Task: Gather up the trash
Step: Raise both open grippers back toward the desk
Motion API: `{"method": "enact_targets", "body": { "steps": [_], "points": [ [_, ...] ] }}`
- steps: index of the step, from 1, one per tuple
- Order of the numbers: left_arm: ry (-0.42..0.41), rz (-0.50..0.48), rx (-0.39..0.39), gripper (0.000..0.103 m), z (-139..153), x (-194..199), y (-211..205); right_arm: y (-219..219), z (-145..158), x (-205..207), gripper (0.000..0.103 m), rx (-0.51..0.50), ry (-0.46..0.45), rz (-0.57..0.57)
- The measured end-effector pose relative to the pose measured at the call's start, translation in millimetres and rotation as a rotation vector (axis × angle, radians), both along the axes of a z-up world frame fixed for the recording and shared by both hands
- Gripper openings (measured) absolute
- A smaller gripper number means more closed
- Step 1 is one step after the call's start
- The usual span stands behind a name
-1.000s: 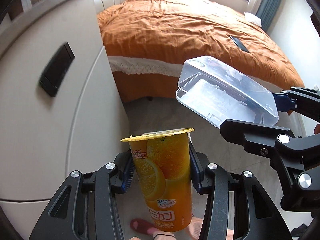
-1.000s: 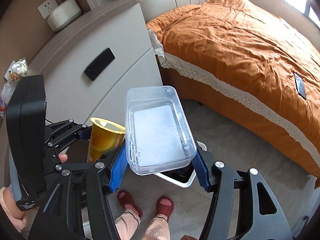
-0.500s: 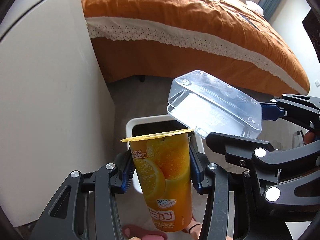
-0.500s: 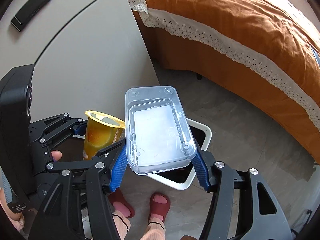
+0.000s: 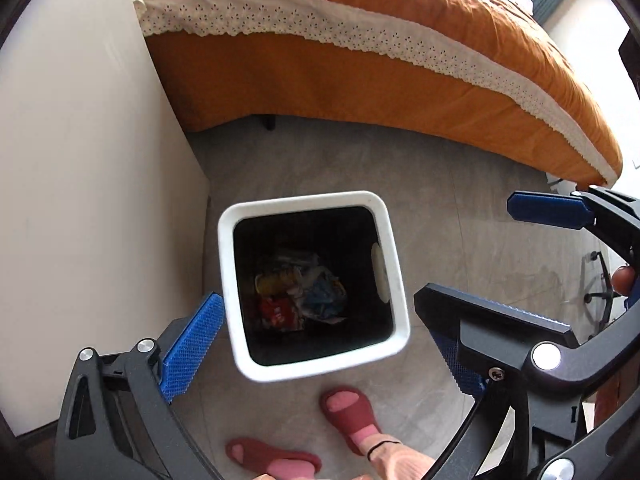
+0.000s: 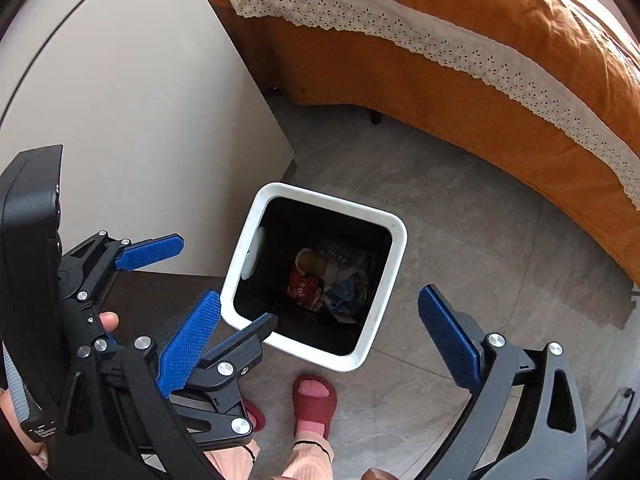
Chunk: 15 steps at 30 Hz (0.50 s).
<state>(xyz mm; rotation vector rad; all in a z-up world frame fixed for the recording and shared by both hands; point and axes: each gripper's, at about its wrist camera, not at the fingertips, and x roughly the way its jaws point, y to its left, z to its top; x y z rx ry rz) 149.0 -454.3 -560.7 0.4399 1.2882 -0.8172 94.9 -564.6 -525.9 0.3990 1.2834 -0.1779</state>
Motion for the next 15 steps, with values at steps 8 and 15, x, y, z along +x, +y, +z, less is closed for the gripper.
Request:
{"method": "enact_targets", "body": {
  "steps": [8, 15],
  "points": [
    [-0.047, 0.051, -0.042, 0.098, 88.4, -7.3, 8.3, 7.7, 83.1, -12.1, 0.098, -0.019, -0.092, -0.024],
    [-0.084, 0.129, -0.169, 0.098, 180.5, -18.1, 28.5, 29.8, 188.4, -30.5, 0.098, -0.176, -0.286, 0.008]
  ]
}}
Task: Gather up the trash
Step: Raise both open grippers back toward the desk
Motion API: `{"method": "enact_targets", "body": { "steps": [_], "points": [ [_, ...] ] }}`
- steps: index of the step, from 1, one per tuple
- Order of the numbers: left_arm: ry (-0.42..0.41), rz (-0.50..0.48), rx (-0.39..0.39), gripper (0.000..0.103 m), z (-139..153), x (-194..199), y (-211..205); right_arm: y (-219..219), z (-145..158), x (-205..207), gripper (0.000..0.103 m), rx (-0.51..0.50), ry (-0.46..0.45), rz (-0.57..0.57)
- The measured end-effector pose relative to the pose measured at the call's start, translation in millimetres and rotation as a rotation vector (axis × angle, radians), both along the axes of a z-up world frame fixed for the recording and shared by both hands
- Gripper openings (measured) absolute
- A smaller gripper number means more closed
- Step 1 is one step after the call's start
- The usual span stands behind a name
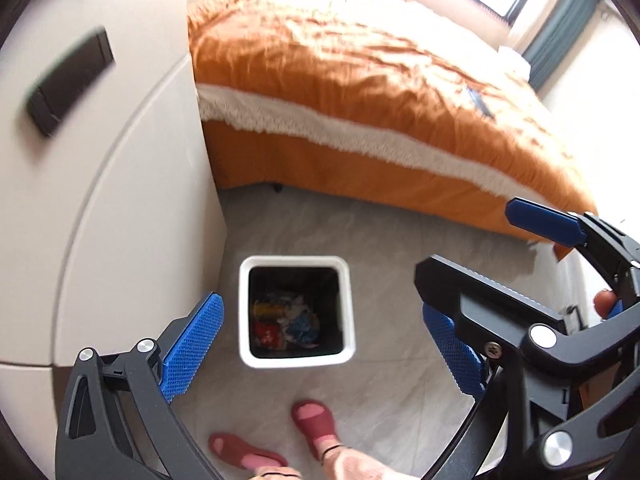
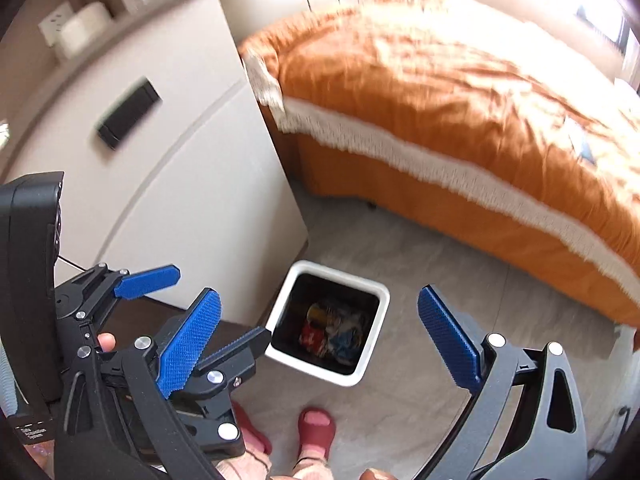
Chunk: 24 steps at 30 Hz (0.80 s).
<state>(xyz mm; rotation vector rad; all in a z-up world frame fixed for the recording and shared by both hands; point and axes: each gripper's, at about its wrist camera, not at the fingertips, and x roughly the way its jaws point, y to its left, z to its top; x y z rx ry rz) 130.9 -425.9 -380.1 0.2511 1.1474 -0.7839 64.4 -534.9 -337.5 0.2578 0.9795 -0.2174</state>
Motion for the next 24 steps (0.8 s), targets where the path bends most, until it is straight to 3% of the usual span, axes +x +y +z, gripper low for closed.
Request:
{"method": "enact_targets", "body": {
  "steps": [4, 11, 16, 24],
  "points": [
    [0.012, 0.023, -0.063, 0.098, 51.3, -9.1, 10.3, 6.3, 48.4, -5.9, 0.098, 0.007, -0.088, 0.022],
    [-0.104, 0.124, -0.088, 0.098, 135.3, -25.1, 35.2, 15.1, 117.3, -2.3, 0.098, 0.055, -0.197, 0.046],
    [-0.208, 0.167, -0.050, 0.098, 179.7, -31.9, 54.0, 52.0, 160.1, 6.8, 0.098, 0.029, -0.279, 0.158],
    [-0.323, 0.370, -0.065, 0.098, 233.9, -24.1, 127.0, 121.9, 206.5, 33.4, 0.098, -0.023, -0.370, 0.372]
  ]
}}
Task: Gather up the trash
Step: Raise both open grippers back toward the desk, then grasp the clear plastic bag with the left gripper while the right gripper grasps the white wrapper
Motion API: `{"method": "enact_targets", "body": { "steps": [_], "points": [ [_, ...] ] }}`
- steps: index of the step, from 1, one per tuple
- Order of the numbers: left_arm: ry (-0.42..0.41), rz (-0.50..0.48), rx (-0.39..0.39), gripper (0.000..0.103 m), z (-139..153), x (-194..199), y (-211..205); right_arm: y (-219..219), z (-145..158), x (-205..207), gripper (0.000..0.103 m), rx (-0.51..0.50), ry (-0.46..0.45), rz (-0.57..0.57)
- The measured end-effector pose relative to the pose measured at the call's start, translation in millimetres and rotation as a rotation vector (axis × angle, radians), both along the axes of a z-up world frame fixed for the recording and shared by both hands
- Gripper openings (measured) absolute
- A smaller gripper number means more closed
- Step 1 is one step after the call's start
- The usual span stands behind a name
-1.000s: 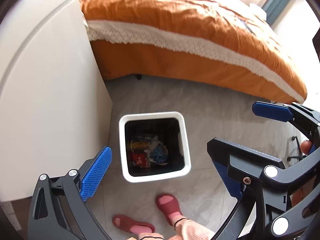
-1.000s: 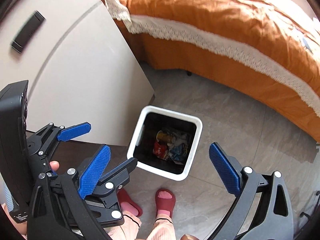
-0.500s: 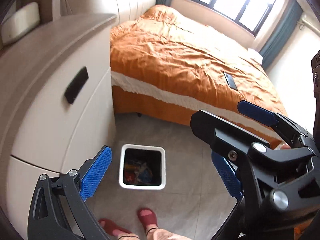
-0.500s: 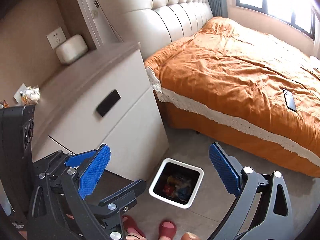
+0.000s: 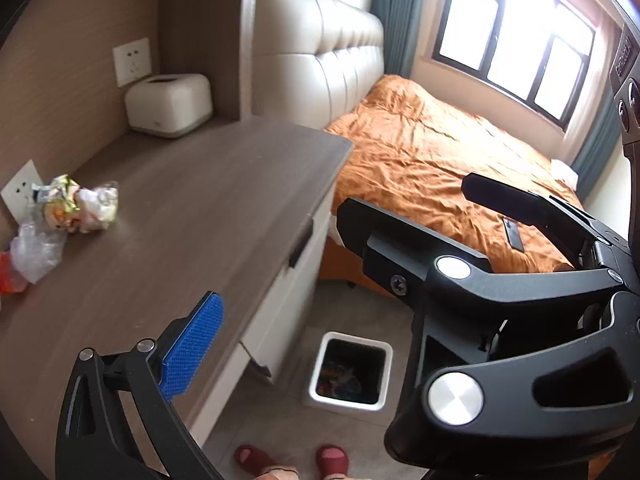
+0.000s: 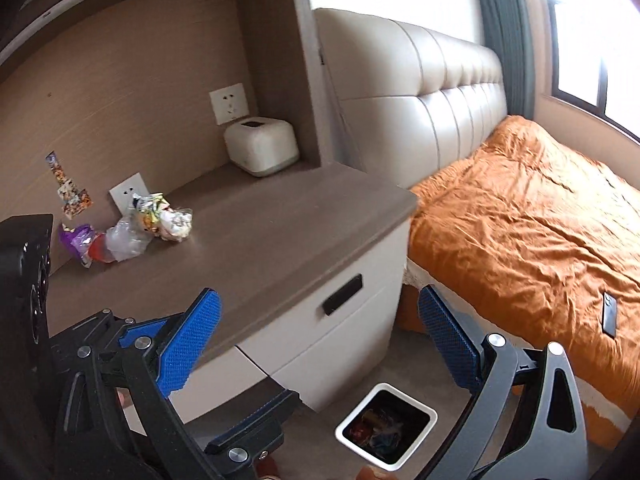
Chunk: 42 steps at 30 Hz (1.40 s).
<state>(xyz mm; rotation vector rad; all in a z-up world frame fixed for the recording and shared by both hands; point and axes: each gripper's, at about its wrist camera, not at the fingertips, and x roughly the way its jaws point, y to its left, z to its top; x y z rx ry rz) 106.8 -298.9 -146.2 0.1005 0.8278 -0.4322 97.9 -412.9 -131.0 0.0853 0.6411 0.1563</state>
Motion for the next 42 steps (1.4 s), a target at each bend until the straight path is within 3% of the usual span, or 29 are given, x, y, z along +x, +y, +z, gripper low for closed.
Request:
{"method": "enact_targets", "body": {
  "steps": [8, 14, 17, 20, 29, 37, 38, 39, 40, 41, 42],
  "points": [
    [-0.078, 0.091, 0.000, 0.098, 23.7, 21.3, 75.1, 79.5, 18.9, 32.1, 0.098, -0.037, -0.060, 0.140],
    [-0.125, 0.204, 0.055, 0.098, 22.4, 54.7, 143.8, 132.3, 12.1, 70.8, 0.098, -0.039, -0.018, 0.215],
    [-0.151, 0.229, 0.133, 0.098, 16.1, 76.4, 171.9, 150.7, 4.0, 89.8, 0.098, -0.050, 0.007, 0.227],
    [-0.135, 0.232, 0.154, 0.098, 5.3, 99.1, 195.7, 166.8, -7.5, 109.8, 0.098, -0.064, 0.037, 0.228],
    [-0.101, 0.186, 0.244, 0.098, -24.1, 156.2, 228.4, 191.4, -48.2, 170.7, 0.098, -0.075, 0.136, 0.186],
    [-0.069, 0.163, 0.289, 0.098, -43.3, 173.7, 237.0, 202.2, -66.2, 202.2, 0.098, -0.070, 0.177, 0.180],
    [-0.066, 0.163, 0.286, 0.096, -44.9, 175.1, 238.0, 202.9, -67.5, 203.5, 0.098, -0.070, 0.179, 0.181],
    [-0.060, 0.163, 0.282, 0.086, -46.4, 176.8, 239.2, 203.3, -69.0, 204.3, 0.096, -0.068, 0.182, 0.183],
    [-0.052, 0.164, 0.281, 0.077, -47.2, 180.0, 240.0, 203.6, -70.3, 204.5, 0.087, -0.065, 0.183, 0.182],
    [-0.051, 0.170, 0.284, 0.062, -47.6, 182.5, 241.0, 203.7, -71.6, 205.1, 0.080, -0.065, 0.187, 0.179],
    [-0.051, 0.179, 0.289, 0.050, -47.7, 185.6, 242.7, 203.7, -73.4, 205.8, 0.065, -0.061, 0.196, 0.184]
  ]
}}
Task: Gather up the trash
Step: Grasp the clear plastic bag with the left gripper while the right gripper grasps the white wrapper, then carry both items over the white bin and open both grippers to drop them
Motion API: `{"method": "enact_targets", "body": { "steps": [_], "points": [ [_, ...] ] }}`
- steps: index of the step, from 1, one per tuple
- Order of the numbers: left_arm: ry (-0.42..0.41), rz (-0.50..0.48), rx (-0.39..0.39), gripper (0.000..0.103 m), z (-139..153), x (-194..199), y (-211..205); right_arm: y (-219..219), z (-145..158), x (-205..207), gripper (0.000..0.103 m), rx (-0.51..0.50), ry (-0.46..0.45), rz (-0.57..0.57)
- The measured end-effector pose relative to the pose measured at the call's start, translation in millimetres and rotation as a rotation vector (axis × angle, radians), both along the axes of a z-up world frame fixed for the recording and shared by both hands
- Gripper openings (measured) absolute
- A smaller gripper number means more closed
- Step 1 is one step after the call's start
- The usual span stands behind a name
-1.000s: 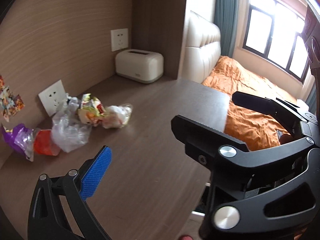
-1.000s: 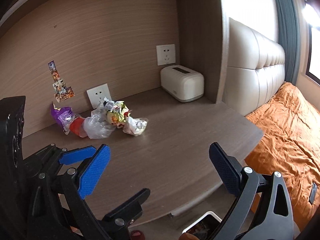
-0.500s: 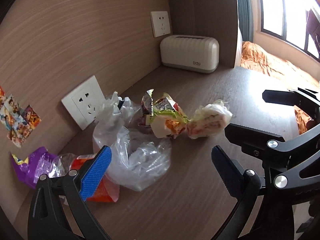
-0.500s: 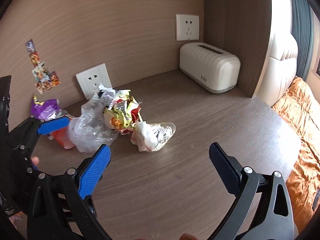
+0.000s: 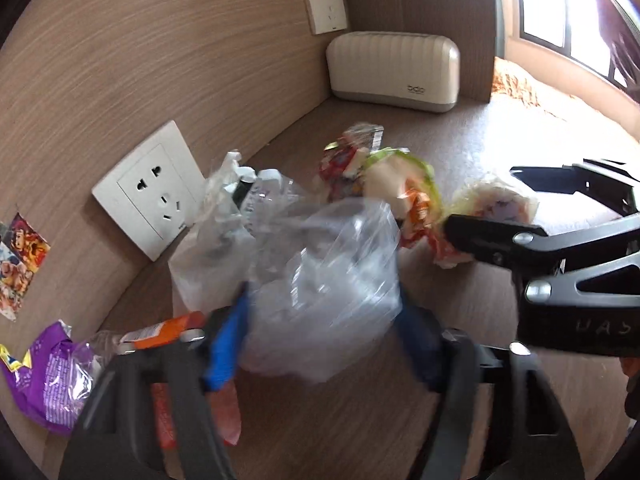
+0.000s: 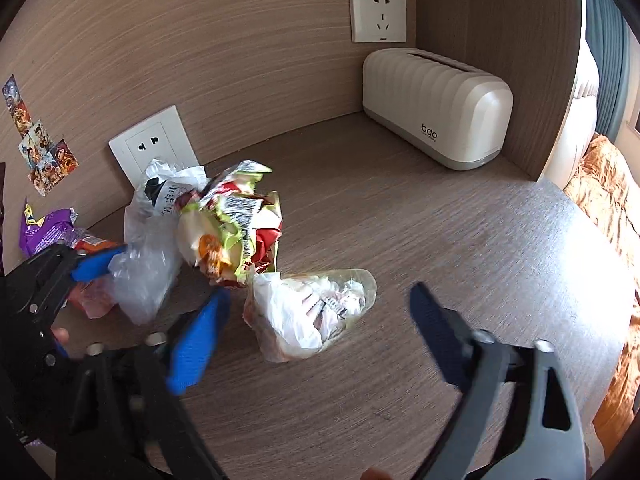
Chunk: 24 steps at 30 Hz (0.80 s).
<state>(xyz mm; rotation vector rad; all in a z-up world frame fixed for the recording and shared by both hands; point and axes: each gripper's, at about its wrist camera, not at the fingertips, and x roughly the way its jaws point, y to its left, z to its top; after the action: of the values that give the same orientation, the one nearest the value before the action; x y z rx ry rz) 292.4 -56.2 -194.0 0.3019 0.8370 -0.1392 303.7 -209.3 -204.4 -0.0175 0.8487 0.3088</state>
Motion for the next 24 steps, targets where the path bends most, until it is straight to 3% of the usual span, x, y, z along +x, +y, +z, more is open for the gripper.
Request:
{"method": "enact_targets", "body": {
  "steps": [1, 4, 15, 24],
  "points": [
    [0.003, 0.003, -0.001, 0.048, -0.8, 2.1, 1.7, -0.2, -1.4, 0.8, 0.055, 0.015, 0.011, 0.007],
    [-0.008, 0.012, -0.004, 0.041, 2.2, 3.5, 4.9, -1.1, 1.1, -2.5, 0.055, 0.007, 0.005, 0.004],
    [-0.028, 0.027, -0.074, 0.040, 40.2, -51.4, -4.4, -23.7, 28.4, -44.2, 0.055, 0.019, -0.036, 0.010],
    [-0.019, -0.026, -0.092, 0.040, 50.0, -103.0, -62.1, -62.6, 44.1, -88.4, 0.055, 0.018, -0.057, -0.002]
  ]
}}
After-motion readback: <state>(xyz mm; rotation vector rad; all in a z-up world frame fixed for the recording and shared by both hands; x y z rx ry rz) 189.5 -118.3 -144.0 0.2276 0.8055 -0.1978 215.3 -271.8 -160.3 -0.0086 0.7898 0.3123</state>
